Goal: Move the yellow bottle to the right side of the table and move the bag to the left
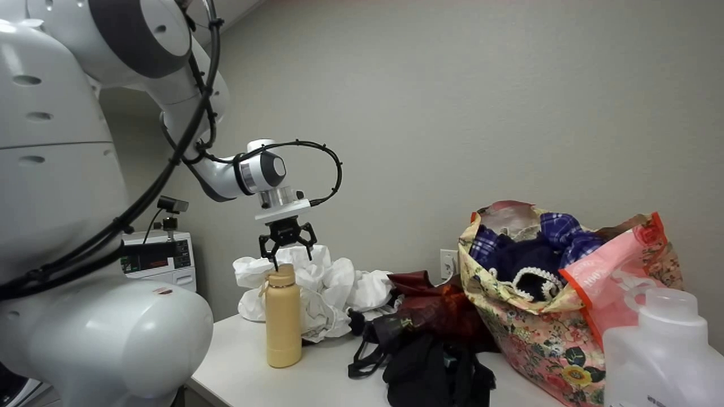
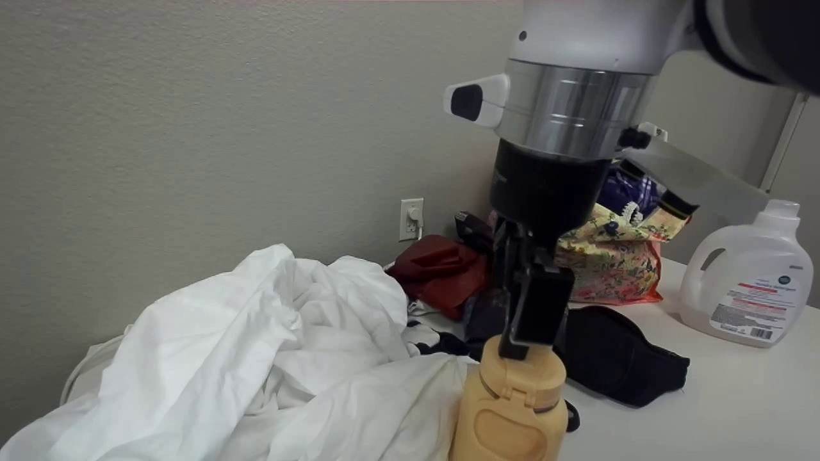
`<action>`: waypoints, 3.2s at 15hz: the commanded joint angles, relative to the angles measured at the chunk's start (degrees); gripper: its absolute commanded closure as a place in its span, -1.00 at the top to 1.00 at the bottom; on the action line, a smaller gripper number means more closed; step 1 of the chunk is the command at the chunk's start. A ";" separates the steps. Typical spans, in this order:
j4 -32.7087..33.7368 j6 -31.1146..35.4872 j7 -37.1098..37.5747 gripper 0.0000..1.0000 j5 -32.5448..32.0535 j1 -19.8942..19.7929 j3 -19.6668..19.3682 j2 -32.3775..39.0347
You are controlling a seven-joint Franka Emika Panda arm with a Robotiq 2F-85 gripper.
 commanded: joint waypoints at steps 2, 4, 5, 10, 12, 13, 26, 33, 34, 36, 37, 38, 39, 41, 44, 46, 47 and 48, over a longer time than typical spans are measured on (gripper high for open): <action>2.35 -7.77 -2.41 1.00 1.59 -0.44 0.07 -0.43; 2.73 -10.22 -3.91 1.00 3.59 -0.07 -0.09 -0.49; 2.85 -11.22 -4.79 0.97 4.40 0.04 -0.07 -0.54; 2.28 -10.97 -8.25 0.99 8.36 0.33 -0.30 -1.23; 2.29 -10.71 -9.27 1.00 10.36 0.44 -0.40 -1.39; 2.31 -10.73 -9.40 1.00 10.95 0.47 -0.36 -1.44; 1.41 -7.58 -8.71 -0.05 12.98 0.21 -0.17 -1.22; 0.47 -6.19 -7.73 -0.58 12.93 -0.27 -0.29 -1.27; 0.58 -6.33 -7.52 -0.58 12.91 -0.43 -0.41 -1.34; 1.05 -6.50 -6.53 -0.58 12.52 -1.11 -0.96 -1.91; 1.46 -6.82 -5.99 -0.58 12.20 -1.68 -1.46 -2.34; 1.69 -7.09 -5.54 -0.58 11.99 -2.21 -1.97 -2.61; 1.92 -7.41 -4.97 -0.58 11.91 -3.02 -2.73 -2.97; 2.07 -7.73 -4.66 -0.58 12.15 -4.66 -4.46 -3.59; 1.99 -7.65 -3.58 -0.58 12.13 -7.33 -7.20 -4.75; 1.78 -7.40 -3.16 -0.58 12.00 -9.17 -9.07 -5.72; 1.51 -7.14 -2.89 -0.58 11.91 -10.16 -10.01 -6.32; 1.26 -6.82 -2.51 -0.58 11.58 -11.10 -10.84 -6.86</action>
